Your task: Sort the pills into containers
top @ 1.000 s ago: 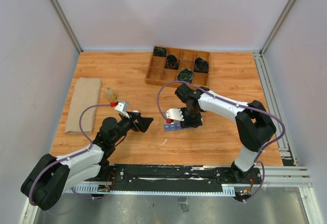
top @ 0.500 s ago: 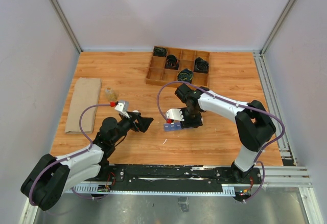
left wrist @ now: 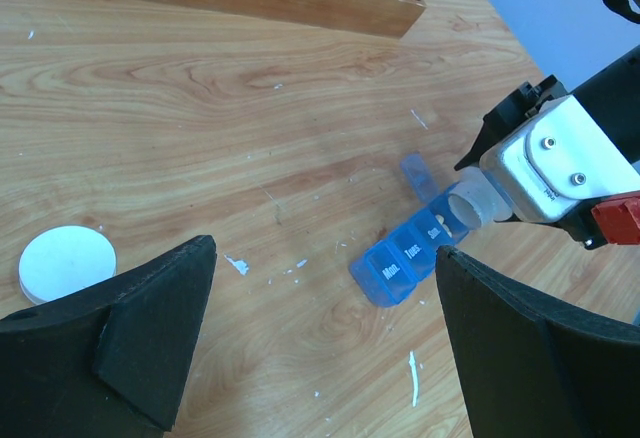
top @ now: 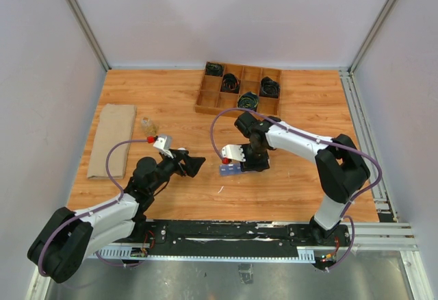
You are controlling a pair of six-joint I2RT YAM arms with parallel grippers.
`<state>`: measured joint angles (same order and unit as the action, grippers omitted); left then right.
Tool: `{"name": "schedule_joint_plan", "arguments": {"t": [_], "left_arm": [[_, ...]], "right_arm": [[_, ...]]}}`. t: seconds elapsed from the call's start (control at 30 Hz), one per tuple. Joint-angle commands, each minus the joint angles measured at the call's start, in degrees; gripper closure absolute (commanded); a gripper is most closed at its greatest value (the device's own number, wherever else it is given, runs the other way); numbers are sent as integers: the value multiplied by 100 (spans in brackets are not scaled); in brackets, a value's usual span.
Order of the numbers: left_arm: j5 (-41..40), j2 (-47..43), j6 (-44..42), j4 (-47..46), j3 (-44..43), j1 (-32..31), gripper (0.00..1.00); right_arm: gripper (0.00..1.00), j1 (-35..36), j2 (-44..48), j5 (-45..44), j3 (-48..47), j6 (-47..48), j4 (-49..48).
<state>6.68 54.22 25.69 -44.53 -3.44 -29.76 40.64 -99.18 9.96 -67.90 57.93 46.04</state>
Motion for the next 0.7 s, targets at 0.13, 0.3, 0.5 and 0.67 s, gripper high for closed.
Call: {"name": "schedule_joint_plan", "arguments": {"t": [0.13, 0.3, 0.5, 0.67], "left_arm": [[-2, -156, -108, -153, -78, 14, 5], [-52, -371, -81, -27, -56, 16, 5], [-321, -919, 150, 176, 94, 14, 5], [-659, -1312, 324, 1158, -181, 15, 5]], "right_arm": [[96, -248, 426, 573, 277, -99, -158], [96, -491, 869, 1349, 509, -120, -349], [95, -755, 1655, 2878, 863, -390, -841], [95, -948, 2487, 4580, 1080, -1406, -1821]]}}
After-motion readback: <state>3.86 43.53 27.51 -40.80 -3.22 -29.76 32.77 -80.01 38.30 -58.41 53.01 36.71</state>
